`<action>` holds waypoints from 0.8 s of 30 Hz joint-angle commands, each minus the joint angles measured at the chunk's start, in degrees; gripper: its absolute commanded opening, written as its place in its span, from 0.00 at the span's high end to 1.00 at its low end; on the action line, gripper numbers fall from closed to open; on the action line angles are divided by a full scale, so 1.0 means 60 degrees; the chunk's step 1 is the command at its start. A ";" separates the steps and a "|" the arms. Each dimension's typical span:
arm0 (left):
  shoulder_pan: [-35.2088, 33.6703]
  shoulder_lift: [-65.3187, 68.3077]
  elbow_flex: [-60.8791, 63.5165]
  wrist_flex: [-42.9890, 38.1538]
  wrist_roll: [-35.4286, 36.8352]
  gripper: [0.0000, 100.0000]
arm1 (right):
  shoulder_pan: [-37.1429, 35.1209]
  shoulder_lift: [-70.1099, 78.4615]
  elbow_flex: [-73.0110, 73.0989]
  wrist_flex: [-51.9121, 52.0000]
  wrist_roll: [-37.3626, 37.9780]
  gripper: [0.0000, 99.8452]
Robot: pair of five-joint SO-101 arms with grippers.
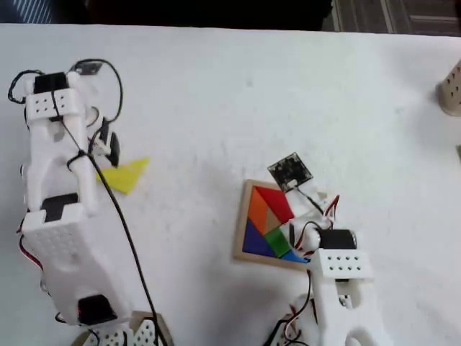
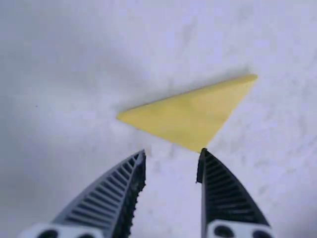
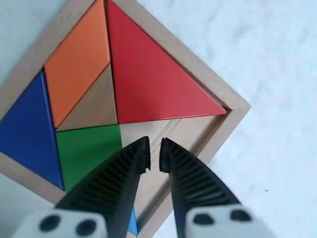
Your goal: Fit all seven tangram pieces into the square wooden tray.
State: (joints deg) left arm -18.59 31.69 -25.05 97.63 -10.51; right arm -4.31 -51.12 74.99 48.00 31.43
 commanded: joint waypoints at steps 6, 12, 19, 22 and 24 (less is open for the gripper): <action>0.0110 -0.3216 0.3839 -0.2403 0.0586 0.77 | -0.0095 -0.0183 -0.0059 -0.0154 0.0337 0.95; 0.0300 -0.5209 0.7048 -0.5026 0.2271 0.77 | -0.0110 -0.0183 -0.0059 -0.0154 0.0352 0.95; 0.0168 -0.5209 0.8176 -0.7004 0.5832 0.77 | -0.0110 -0.0183 -0.0059 -0.0139 0.0366 0.96; 0.0505 -0.5209 0.8190 -0.7399 0.5509 0.75 | -0.0110 -0.0183 -0.0059 -0.0139 0.0366 0.96; 0.0652 -0.5209 0.8205 -0.7414 0.5465 0.71 | -0.0110 -0.0168 -0.0059 -0.0139 0.0366 0.96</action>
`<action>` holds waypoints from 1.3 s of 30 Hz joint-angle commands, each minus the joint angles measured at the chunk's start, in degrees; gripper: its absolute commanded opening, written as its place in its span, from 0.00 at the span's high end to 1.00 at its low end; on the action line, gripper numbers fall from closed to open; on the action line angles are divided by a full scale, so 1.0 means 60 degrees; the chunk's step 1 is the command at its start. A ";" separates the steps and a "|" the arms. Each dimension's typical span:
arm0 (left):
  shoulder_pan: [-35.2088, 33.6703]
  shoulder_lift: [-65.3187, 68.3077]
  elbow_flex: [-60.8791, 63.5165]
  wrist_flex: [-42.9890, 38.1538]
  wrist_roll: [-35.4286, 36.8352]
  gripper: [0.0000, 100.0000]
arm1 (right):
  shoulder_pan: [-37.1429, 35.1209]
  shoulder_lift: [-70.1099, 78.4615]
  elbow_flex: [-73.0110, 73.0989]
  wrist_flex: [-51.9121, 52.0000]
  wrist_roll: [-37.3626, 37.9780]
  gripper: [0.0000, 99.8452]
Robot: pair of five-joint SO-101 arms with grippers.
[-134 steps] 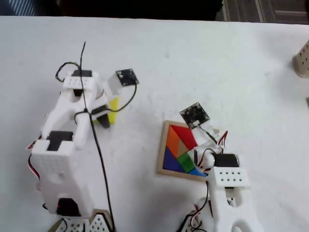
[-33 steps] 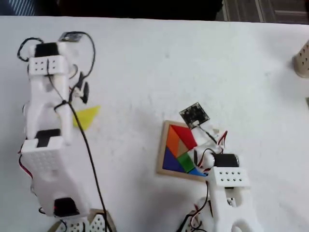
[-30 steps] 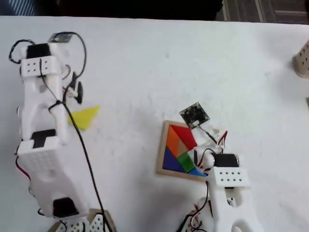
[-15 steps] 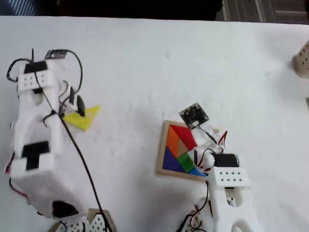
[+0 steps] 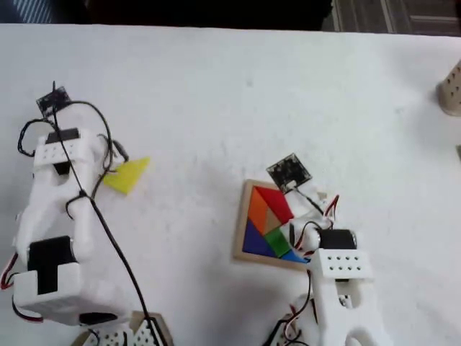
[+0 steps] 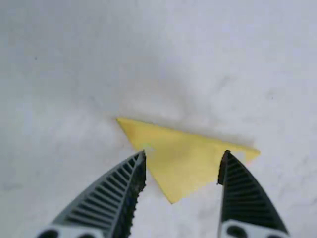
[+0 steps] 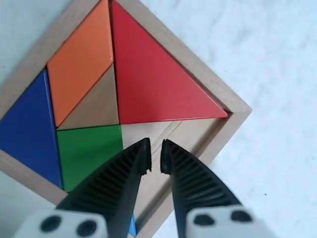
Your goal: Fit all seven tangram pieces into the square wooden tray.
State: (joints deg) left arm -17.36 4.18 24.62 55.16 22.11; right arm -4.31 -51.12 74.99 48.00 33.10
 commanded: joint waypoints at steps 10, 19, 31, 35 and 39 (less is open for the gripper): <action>0.0520 0.0330 -0.0557 -0.0278 0.0220 0.60 | -0.0505 -0.0242 0.0103 -0.0139 0.0103 0.95; 0.0564 0.2132 -0.3458 0.0601 -0.8864 0.60 | -0.0505 -0.0242 0.0132 -0.0139 0.0103 0.95; 0.0755 0.2220 -0.3429 0.2799 -1.4432 0.60 | -0.0505 -0.0242 0.0132 -0.0183 0.0103 0.95; 0.0799 0.2220 -0.3165 0.2755 -1.4930 0.60 | -0.0520 -0.0242 0.0132 -0.0183 0.0103 0.95; 0.0784 0.2220 -0.3136 0.2242 -1.5150 0.60 | -0.0520 -0.0242 0.0147 -0.0183 0.0103 0.95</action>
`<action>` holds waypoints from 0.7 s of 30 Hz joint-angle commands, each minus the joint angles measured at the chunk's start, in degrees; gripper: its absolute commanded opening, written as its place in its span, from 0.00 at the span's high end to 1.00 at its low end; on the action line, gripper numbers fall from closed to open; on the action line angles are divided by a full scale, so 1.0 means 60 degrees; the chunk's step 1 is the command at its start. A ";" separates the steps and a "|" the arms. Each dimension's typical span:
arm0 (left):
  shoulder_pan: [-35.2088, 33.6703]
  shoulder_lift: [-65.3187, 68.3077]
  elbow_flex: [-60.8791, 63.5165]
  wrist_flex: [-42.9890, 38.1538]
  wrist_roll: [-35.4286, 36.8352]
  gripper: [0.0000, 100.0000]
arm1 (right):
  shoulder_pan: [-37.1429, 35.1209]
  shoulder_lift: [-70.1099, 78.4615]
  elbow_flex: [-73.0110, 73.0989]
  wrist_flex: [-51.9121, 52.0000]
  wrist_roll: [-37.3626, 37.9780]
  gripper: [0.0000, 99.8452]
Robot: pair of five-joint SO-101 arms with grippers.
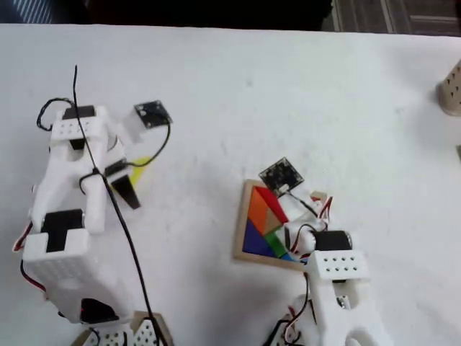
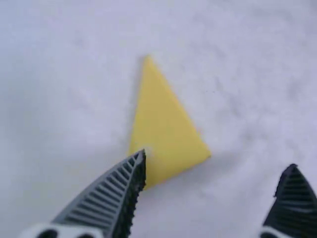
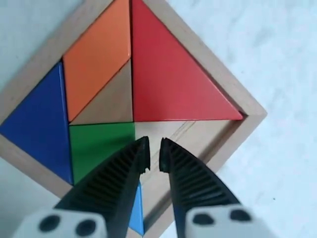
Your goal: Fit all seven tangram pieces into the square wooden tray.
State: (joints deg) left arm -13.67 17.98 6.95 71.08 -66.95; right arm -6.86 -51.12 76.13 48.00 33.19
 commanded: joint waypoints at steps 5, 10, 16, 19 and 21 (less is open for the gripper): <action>0.0212 -0.0066 0.0088 -0.0864 -0.0352 0.66 | -0.0095 -0.0242 -0.0044 -0.0183 0.0088 0.95; 0.0198 -0.0066 0.0982 -0.1846 -0.0352 0.67 | -0.0095 -0.0242 -0.0044 -0.0183 0.0088 0.95; 0.0198 -0.0066 0.1260 -0.1978 -0.0366 0.67 | -0.0095 -0.0242 -0.0044 -0.0183 0.0088 0.95; 0.0183 -0.0066 0.1275 -0.2271 -0.0366 0.67 | -0.0095 -0.0242 -0.0044 -0.0168 0.0088 0.95; 0.0168 -0.0037 0.1289 -0.2344 -0.0352 0.67 | -0.0095 -0.0242 -0.0044 -0.0168 0.0088 0.95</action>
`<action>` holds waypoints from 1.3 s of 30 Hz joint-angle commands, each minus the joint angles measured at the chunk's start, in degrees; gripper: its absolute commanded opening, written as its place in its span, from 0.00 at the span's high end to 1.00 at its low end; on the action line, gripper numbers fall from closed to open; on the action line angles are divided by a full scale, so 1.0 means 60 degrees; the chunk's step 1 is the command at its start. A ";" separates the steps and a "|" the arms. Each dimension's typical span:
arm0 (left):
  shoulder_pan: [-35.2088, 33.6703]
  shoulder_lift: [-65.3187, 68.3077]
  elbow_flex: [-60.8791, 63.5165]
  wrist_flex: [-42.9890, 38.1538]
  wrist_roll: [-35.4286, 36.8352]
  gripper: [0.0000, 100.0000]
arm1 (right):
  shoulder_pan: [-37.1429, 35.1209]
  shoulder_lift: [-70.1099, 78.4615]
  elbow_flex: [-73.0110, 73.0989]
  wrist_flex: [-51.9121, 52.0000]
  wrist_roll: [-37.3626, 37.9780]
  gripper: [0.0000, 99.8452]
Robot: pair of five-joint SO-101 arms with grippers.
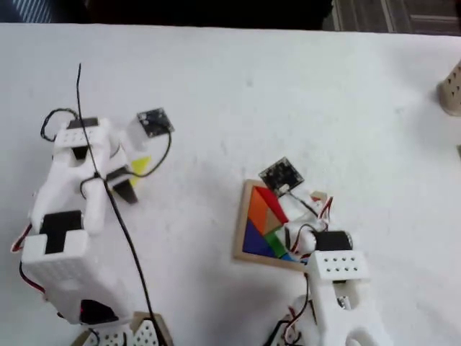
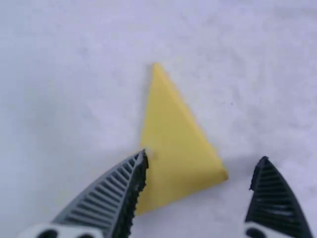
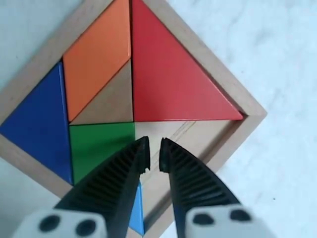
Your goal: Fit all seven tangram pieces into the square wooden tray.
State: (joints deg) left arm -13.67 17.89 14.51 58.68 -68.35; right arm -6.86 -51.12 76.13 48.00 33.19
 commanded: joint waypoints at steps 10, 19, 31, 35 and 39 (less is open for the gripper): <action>0.0183 0.0403 -0.0249 -0.0044 -0.0117 0.67 | -0.0081 -0.0242 -0.0044 -0.0154 0.0088 0.95; 0.0125 0.1678 -0.2125 0.0806 -0.0117 0.67 | -0.0022 -0.0242 -0.0044 -0.0154 0.0088 0.95; -0.0418 0.3582 -0.4542 0.1451 -0.0498 0.79 | -0.0066 -0.0227 -0.0044 -0.0154 0.0088 0.96; -0.0579 0.3612 -0.4850 0.1451 0.1070 0.79 | -0.0081 -0.0227 -0.0044 -0.0154 0.0088 0.96; -0.0901 0.3612 -0.5114 0.1451 0.2886 0.79 | -0.0037 -0.0242 -0.0044 -0.0154 0.0088 0.96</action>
State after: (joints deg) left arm -16.04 37.67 -10.55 69.23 -59.03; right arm -6.95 -51.12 76.13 48.00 33.19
